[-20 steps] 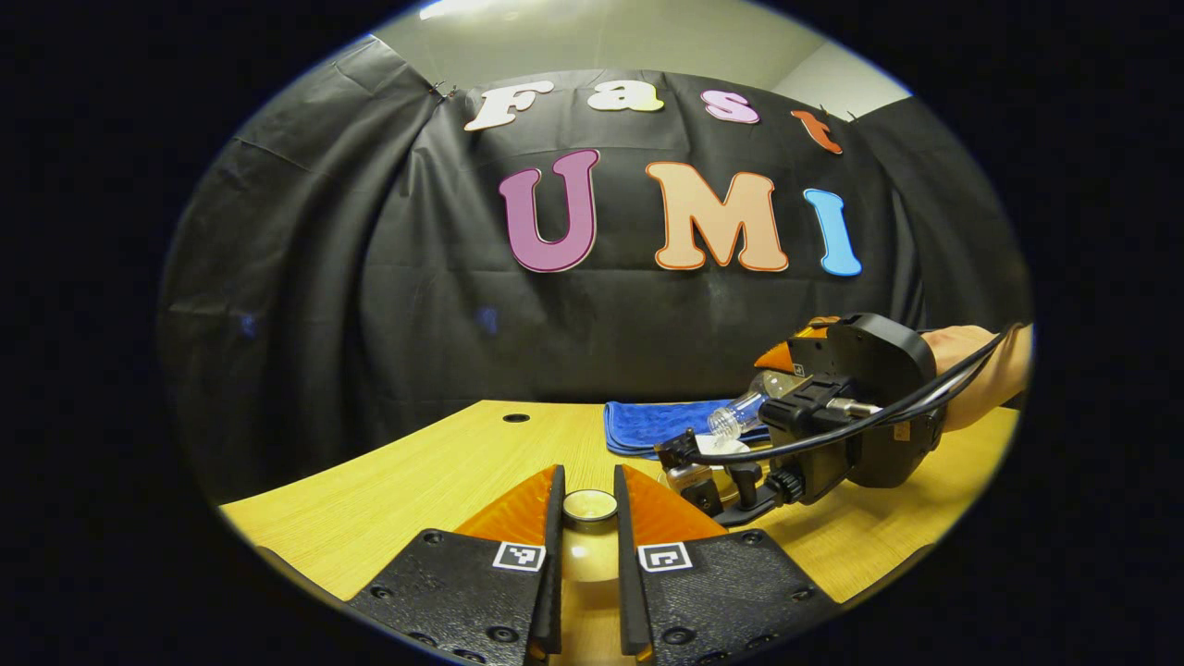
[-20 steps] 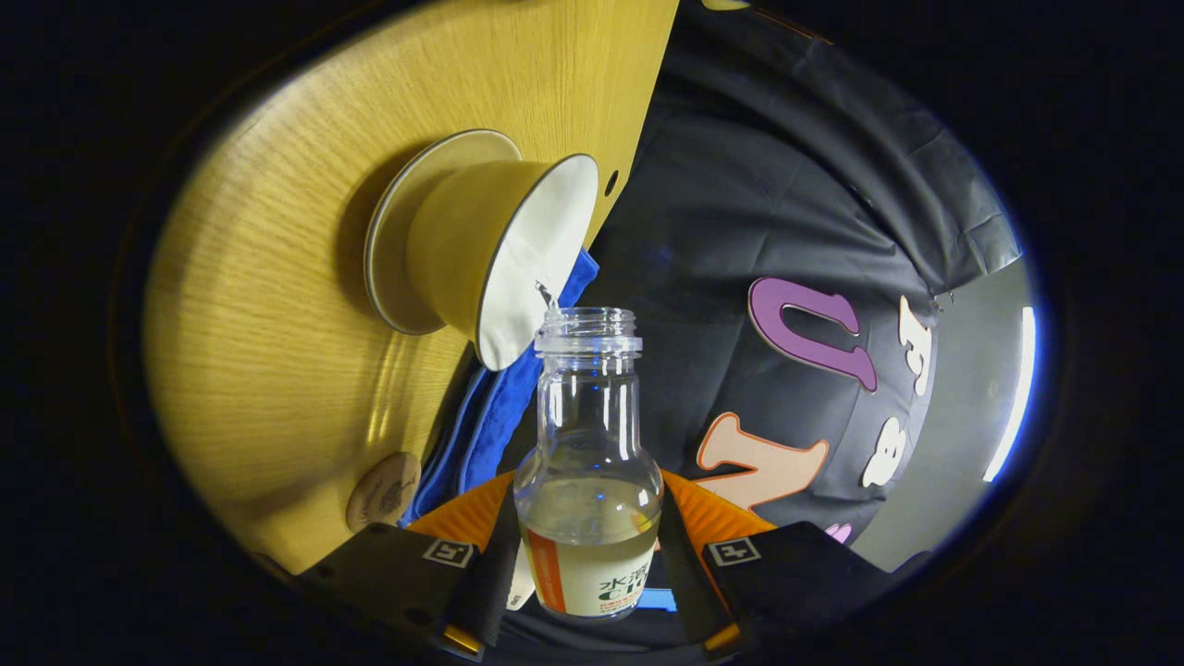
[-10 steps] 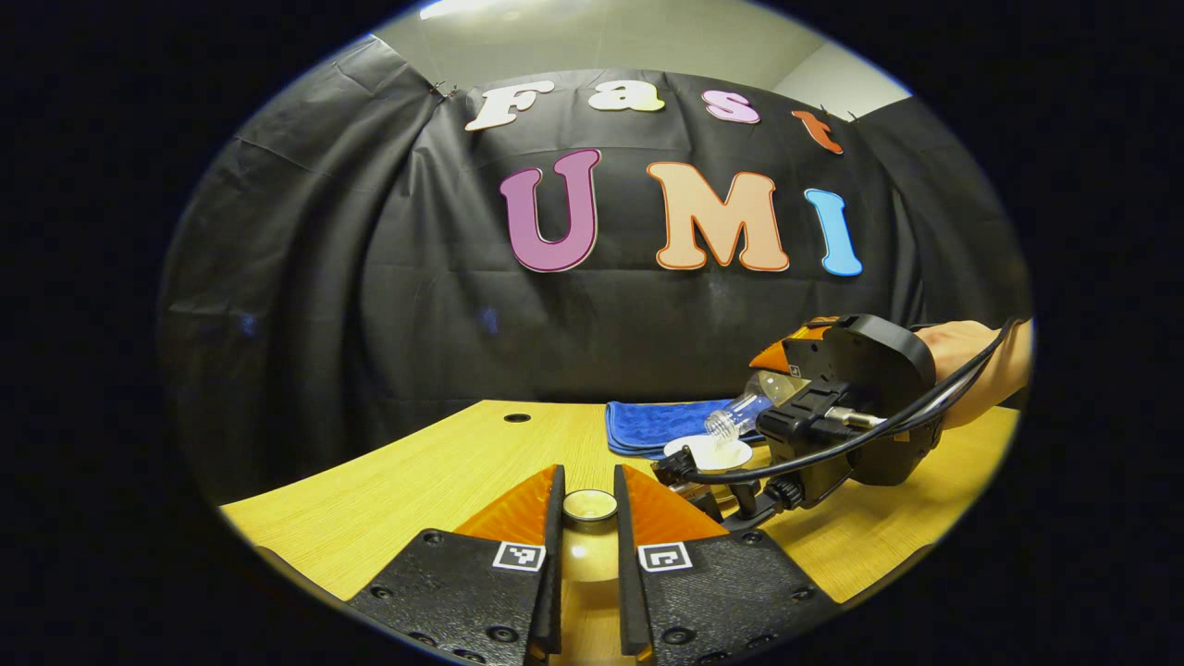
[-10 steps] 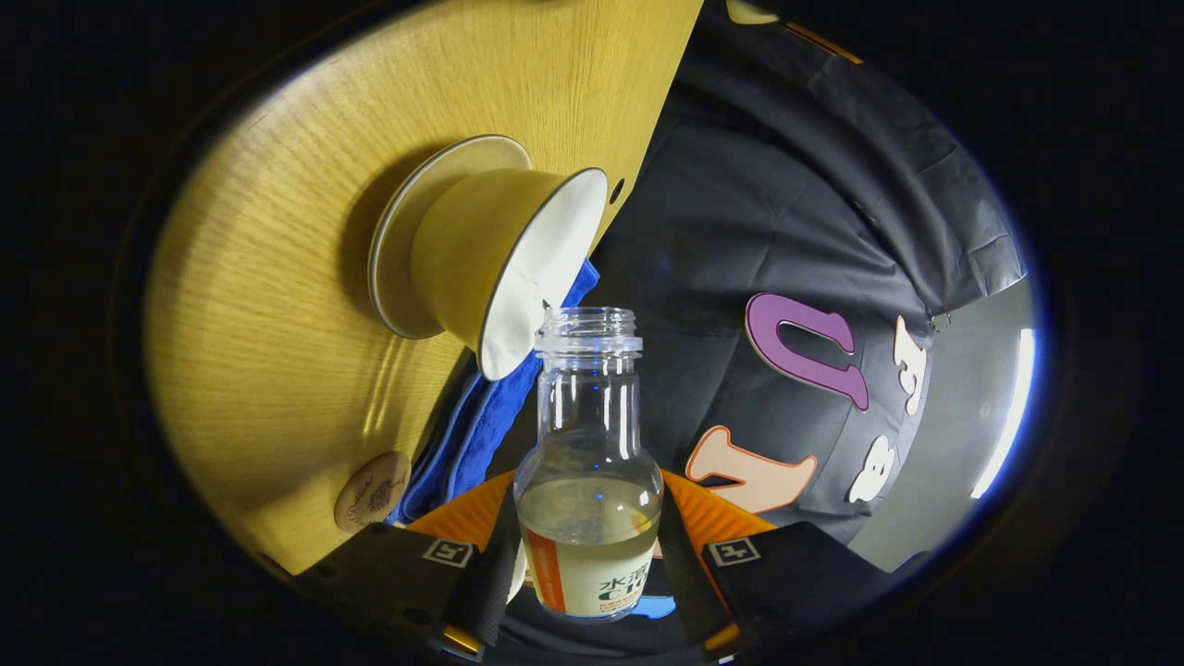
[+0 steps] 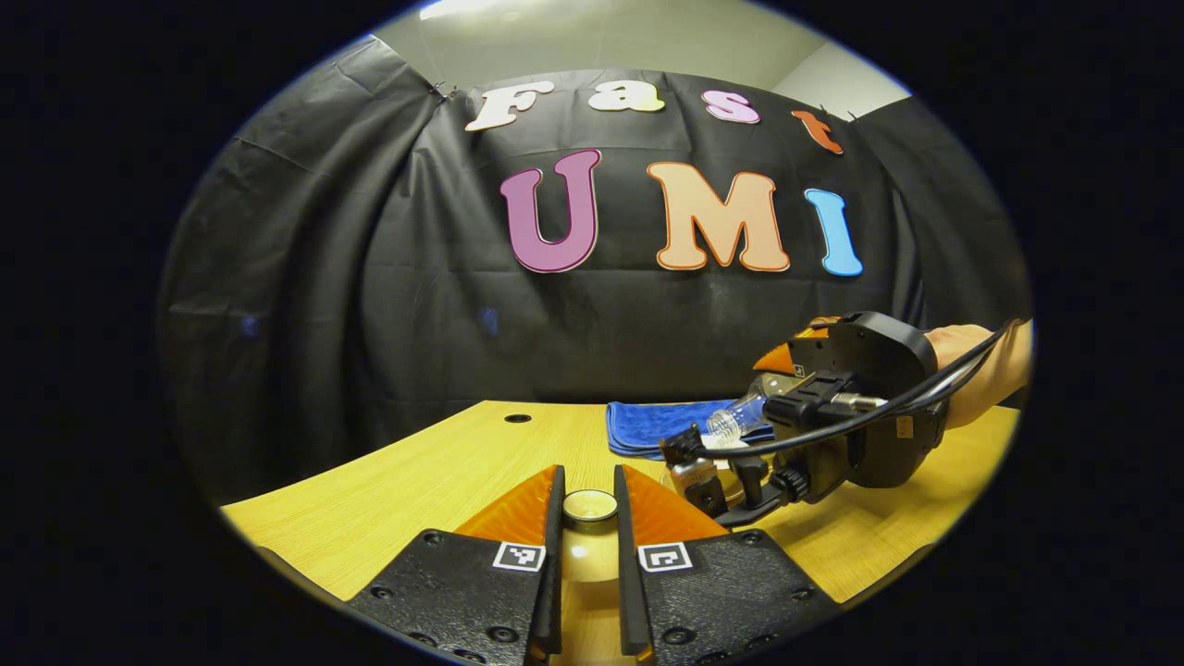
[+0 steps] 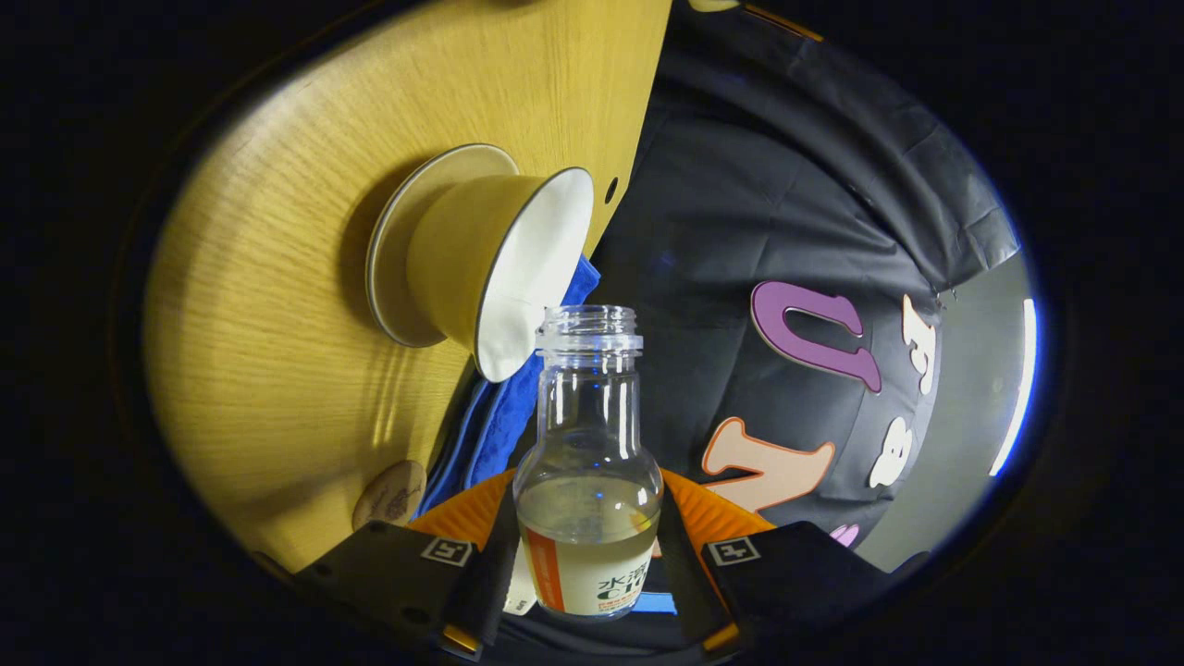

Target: Open the teacup lid with one hand, grasp the water bottle and pour water into the teacup with the other hand; after pouring, place the water bottle on the coaster and then close the teacup lid.

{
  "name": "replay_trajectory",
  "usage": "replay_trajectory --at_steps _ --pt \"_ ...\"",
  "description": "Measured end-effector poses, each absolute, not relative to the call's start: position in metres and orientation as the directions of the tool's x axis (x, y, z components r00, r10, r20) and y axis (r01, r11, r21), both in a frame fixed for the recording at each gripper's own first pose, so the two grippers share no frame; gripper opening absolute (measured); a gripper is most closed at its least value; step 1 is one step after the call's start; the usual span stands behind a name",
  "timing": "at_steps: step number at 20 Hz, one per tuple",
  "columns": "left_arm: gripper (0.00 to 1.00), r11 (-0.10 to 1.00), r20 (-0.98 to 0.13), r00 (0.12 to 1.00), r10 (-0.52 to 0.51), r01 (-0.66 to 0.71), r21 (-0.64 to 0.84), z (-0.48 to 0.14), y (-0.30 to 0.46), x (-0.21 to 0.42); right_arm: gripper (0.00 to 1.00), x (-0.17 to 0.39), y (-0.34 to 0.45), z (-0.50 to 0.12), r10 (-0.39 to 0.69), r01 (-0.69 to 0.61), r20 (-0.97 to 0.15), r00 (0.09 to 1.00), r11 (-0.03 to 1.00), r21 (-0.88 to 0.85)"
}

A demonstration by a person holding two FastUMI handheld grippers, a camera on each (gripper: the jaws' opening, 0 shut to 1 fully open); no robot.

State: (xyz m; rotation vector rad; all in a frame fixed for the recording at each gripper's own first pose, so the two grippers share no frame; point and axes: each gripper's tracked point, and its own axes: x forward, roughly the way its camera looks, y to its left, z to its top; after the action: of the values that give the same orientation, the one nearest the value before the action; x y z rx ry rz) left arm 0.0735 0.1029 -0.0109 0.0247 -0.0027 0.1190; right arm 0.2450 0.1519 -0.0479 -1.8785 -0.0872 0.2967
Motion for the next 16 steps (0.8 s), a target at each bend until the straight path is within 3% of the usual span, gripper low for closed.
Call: replay_trajectory --at_steps 3,7,12,14,16 --pt "0.22 0.993 0.004 0.993 0.119 -0.119 0.024 -0.011 0.103 0.075 0.75 0.245 0.148 -0.053 0.204 -0.126 -0.183 0.962 -0.262 -0.957" --pt "0.22 0.993 0.004 0.993 0.118 -0.118 0.023 -0.012 0.103 0.074 0.77 0.244 0.136 -0.059 0.193 -0.215 -0.227 0.955 -0.085 -0.973" --pt "0.22 0.992 -0.001 0.993 0.120 -0.120 0.023 -0.012 0.103 0.076 0.78 0.243 0.125 -0.046 0.219 -0.304 -0.249 0.943 0.271 -0.913" --pt "0.22 0.992 -0.001 0.992 0.124 -0.124 0.023 -0.012 0.103 0.075 0.75 0.241 0.121 -0.037 0.246 -0.331 -0.242 0.939 0.443 -0.833" --pt "0.22 0.992 -0.002 0.992 0.128 -0.128 0.022 -0.013 0.105 0.075 0.80 0.245 0.113 -0.024 0.275 -0.351 -0.226 0.935 0.612 -0.709"
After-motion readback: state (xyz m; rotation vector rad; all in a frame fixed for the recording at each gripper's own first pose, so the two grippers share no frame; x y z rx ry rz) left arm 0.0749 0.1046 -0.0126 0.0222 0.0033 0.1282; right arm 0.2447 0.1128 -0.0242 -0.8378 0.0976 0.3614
